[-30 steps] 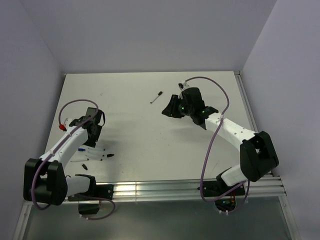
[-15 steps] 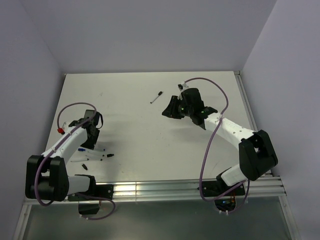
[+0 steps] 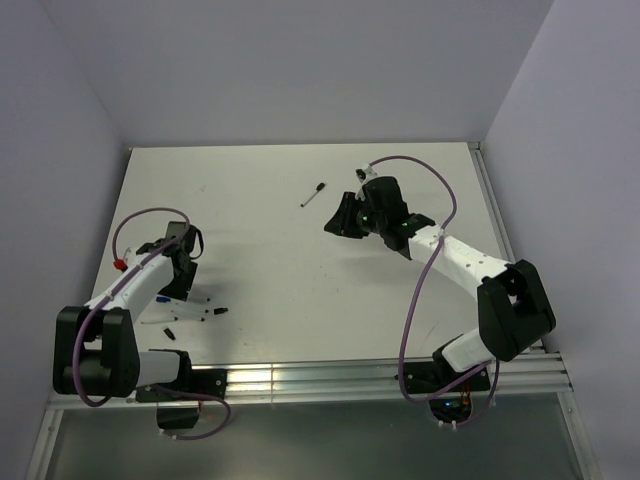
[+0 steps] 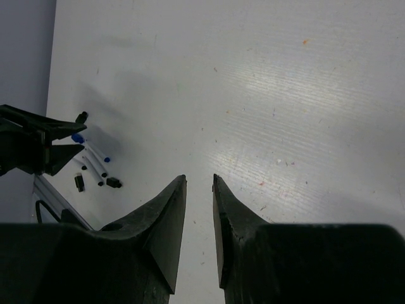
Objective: Insert the pens into the pen caps
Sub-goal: Pick up the pen from the center of the board.
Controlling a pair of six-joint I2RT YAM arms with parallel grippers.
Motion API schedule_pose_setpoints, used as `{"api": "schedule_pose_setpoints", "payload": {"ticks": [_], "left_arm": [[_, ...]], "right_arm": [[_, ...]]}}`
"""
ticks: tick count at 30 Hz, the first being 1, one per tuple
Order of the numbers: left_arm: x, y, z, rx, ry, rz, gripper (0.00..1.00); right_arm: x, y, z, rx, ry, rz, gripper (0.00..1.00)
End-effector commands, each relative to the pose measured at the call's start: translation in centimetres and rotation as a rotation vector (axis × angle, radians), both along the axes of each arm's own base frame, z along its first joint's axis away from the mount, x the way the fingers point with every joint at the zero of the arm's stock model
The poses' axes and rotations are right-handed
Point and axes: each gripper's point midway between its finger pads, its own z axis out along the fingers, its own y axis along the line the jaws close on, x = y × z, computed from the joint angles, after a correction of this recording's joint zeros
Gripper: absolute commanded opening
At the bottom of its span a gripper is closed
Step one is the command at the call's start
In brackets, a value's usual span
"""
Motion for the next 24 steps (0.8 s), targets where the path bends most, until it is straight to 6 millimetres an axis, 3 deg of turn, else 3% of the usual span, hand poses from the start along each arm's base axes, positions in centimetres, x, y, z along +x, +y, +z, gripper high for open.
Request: {"api": "schedule_pose_setpoints", "payload": {"ticks": [1,24], "left_arm": [[0.1,0.0,-0.6,-0.006,0.009,-0.007,0.52],[-0.4,0.2,-1.6,-0.028,0.028,0.001,0.49]], "right_arm": [[0.4,0.5,0.5,0.018,-0.031,0.007,0.31],[0.4,0.6,0.6,0.021,-0.030,0.007,0.30]]}}
